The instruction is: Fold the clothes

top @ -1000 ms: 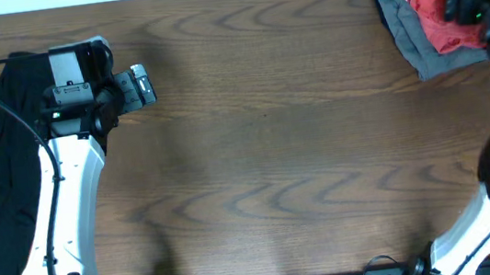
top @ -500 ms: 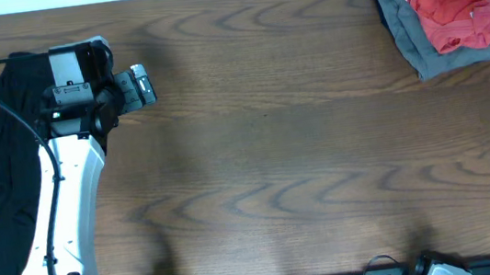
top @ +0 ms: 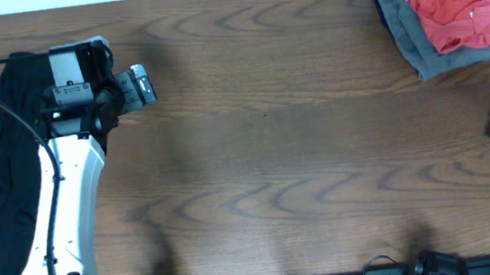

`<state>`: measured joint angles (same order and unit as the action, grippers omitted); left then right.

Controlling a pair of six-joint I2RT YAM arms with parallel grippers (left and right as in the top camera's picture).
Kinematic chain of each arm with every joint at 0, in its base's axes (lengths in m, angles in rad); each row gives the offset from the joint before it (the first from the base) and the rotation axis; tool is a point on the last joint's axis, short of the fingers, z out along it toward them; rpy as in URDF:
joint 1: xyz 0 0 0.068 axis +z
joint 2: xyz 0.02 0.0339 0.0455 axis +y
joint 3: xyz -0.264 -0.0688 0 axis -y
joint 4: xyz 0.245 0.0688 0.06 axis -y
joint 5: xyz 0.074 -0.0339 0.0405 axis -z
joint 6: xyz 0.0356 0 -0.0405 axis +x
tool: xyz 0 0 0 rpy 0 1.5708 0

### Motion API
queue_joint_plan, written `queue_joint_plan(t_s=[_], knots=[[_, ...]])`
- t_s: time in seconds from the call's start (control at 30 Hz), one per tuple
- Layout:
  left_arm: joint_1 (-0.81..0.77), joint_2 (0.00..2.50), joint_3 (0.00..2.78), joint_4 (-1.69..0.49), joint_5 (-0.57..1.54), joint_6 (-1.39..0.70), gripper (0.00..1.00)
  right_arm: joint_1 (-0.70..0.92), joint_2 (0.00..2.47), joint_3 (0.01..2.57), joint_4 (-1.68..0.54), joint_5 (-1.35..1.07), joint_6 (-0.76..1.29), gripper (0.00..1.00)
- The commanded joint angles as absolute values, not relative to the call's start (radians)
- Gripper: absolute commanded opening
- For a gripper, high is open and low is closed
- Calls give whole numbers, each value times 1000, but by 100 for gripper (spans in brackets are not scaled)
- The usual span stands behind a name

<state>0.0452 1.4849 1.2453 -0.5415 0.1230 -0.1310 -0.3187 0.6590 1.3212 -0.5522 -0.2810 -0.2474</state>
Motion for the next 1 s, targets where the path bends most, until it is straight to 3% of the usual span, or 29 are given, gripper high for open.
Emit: queue_joint_plan(t_s=[0.0, 0.17, 0.37, 0.53, 0.97], knots=[[50, 1496, 1248, -541, 111, -136, 98, -250, 560, 1053, -450, -229, -194, 99], [50, 1496, 1248, -541, 112, -136, 98, -148, 364, 628, -194, -222, -80, 99], [50, 1496, 1248, -541, 112, -136, 98, -80, 144, 313, -150, -167, 19, 99], [50, 1496, 1248, -541, 111, -136, 98, -57, 6, 173, -179, -165, 30, 99], [50, 1496, 1248, -541, 112, -136, 98, -1, 5, 32, -122, -134, 97, 99]])
